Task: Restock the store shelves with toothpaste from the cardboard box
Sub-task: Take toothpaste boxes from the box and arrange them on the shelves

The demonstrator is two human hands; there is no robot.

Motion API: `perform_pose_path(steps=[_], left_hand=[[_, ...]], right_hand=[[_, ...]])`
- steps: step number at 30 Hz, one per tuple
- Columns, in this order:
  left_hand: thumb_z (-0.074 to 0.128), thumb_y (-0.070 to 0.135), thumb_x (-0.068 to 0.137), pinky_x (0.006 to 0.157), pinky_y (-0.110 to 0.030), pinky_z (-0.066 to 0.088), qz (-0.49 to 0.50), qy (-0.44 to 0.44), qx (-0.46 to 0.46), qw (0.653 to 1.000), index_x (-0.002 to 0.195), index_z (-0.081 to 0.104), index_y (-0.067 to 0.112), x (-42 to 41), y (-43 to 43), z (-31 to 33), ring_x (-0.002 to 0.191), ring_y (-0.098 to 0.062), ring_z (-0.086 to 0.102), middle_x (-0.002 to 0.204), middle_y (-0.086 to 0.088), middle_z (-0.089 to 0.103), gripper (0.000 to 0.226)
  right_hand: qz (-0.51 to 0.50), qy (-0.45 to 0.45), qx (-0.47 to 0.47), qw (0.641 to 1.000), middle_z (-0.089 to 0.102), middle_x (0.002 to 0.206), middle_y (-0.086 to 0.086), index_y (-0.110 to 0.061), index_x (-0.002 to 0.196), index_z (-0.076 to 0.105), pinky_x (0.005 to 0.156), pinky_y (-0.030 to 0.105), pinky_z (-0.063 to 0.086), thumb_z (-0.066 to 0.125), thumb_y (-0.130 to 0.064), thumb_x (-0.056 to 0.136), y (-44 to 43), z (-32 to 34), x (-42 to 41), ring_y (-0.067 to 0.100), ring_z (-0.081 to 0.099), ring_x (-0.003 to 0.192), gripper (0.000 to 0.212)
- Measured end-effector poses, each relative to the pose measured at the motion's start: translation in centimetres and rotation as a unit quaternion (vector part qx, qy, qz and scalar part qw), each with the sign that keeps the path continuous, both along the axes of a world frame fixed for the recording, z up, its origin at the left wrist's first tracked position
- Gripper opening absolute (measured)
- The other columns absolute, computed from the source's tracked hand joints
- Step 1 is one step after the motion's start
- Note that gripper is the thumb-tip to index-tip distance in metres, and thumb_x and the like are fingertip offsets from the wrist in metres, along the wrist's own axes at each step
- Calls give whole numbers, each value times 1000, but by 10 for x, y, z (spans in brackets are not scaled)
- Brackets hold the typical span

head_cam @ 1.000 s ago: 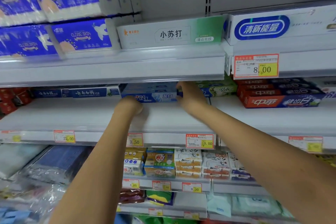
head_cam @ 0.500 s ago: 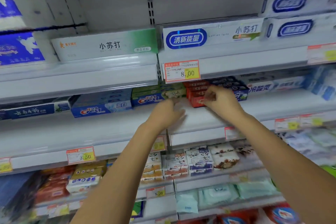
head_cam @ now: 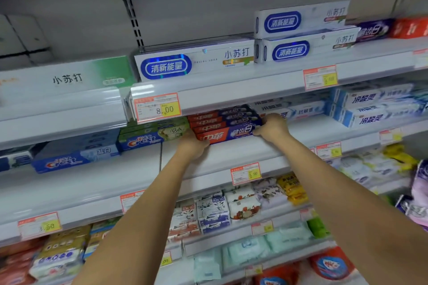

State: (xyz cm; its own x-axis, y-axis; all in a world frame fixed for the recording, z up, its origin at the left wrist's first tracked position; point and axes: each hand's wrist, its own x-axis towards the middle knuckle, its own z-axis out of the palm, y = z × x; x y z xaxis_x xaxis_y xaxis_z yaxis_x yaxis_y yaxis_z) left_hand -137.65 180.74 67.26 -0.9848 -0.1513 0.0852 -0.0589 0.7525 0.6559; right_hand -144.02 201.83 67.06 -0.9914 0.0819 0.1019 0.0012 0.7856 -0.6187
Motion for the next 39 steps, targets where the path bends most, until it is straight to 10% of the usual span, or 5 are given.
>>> perform_pose_path(steps=[19,23,31,35,39], left_hand=[[57,13,94,87,-27,37,24,-6,23,999,120,56,3,2,9,0,113,-33,55,123,-17,60,28],[60,7,90,92,-36,42,74,16,66,995,113,59,-1,4,16,1,110,-35,56,118,-21,62,24],[59,6,90,91,-37,43,81,5,57,995,112,59,-2,1,18,2,108,-36,57,116,-21,62,23],[53,30,89,95,-39,45,110,-46,-40,992,123,50,-5,-6,24,-2,112,-38,55,125,-24,56,49],[47,38,94,118,-50,9,178,1,-238,955,147,7,-7,4,59,-6,142,-42,13,153,-28,13,80]], right_hand=[[68,38,-159,984,68,102,13,0,102,70,63,25,43,73,-19,81,4,-14,-3,23,60,86,29],[87,28,-229,969,66,109,12,-1,108,68,92,41,51,75,-13,79,7,-16,-6,28,62,99,33],[80,14,-193,978,69,104,16,-1,101,70,82,35,50,70,-11,81,9,-23,-21,30,64,95,23],[51,29,-157,986,71,103,14,-1,98,73,83,34,52,65,-6,80,26,-21,-26,30,66,97,20],[-18,252,-14,967,56,119,17,-6,108,66,81,30,44,65,4,78,73,-16,-26,34,54,109,32]])
